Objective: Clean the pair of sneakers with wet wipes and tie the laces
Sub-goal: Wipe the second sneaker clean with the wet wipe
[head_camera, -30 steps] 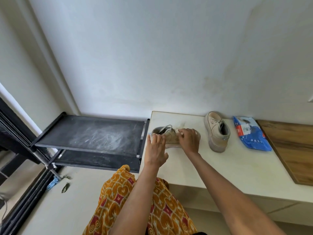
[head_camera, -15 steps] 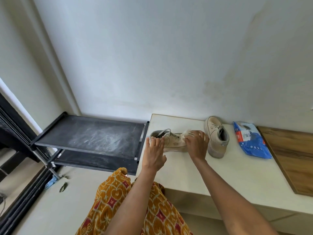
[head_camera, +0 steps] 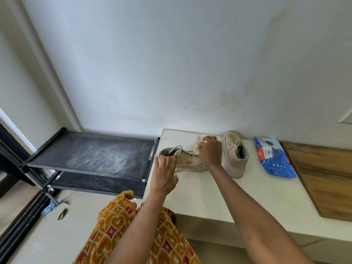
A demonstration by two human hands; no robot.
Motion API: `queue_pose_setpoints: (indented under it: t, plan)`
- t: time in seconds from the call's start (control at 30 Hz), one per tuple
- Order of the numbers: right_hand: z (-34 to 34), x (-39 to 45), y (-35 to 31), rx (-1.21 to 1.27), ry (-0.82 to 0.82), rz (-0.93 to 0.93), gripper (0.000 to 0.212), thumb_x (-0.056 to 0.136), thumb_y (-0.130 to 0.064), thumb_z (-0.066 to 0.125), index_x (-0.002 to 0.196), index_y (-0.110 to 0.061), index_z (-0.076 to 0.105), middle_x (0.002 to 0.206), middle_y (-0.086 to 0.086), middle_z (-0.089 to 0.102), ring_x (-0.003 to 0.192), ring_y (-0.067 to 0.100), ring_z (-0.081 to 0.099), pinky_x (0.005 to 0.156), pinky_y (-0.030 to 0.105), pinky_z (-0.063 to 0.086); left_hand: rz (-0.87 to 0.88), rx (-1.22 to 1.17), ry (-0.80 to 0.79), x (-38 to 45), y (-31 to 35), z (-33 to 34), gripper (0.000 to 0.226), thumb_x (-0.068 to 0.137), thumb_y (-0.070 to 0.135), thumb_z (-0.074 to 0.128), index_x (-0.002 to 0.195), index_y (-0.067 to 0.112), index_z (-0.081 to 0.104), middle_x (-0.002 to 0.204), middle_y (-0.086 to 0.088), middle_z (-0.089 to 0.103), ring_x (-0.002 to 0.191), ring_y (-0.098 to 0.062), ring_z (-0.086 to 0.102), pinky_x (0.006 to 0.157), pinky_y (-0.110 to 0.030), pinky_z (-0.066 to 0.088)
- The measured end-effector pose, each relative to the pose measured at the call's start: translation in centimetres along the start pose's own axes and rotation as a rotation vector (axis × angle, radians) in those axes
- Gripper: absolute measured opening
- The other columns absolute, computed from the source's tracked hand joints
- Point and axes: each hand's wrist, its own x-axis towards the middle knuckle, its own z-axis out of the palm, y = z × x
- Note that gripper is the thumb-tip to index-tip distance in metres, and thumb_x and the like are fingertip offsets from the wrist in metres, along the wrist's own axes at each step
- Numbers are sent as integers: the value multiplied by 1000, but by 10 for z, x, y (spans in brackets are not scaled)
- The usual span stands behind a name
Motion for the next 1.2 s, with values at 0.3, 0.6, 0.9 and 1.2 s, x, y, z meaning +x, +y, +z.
queue_pose_setpoints:
  t: [0.3, 0.6, 0.9, 1.2]
  plan:
    - [13, -5, 35, -251, -66, -2, 17, 85, -14, 57, 94, -20, 71, 103, -2, 63, 105, 22, 51, 84, 35, 34, 33, 44, 146, 2, -5, 14, 75, 71, 35, 69, 137, 9, 46, 106, -15, 55, 101, -34, 52, 101, -56, 39]
    - [6, -19, 28, -59, -107, -232, 32, 86, 1, 52, 105, -18, 70, 93, 9, 67, 96, 28, 57, 65, 33, 43, 45, 25, 244, 6, -5, 19, 69, 67, 25, 71, 130, 5, 50, 100, -18, 55, 94, -37, 54, 97, -57, 43]
    - [4, -11, 21, -131, -137, -236, 23, 66, -6, 79, 77, -25, 74, 73, 4, 59, 67, 22, 60, 50, 26, 41, 57, 19, 266, 6, -6, 22, 69, 68, 23, 72, 130, 6, 49, 102, -18, 54, 95, -37, 54, 97, -56, 44]
    - [-1, -27, 49, -112, -87, -60, 30, 85, -5, 58, 101, -26, 73, 88, 5, 66, 87, 28, 59, 71, 34, 41, 86, 11, 262, 6, -7, 23, 70, 69, 22, 71, 130, 6, 41, 103, -18, 54, 95, -37, 52, 97, -56, 43]
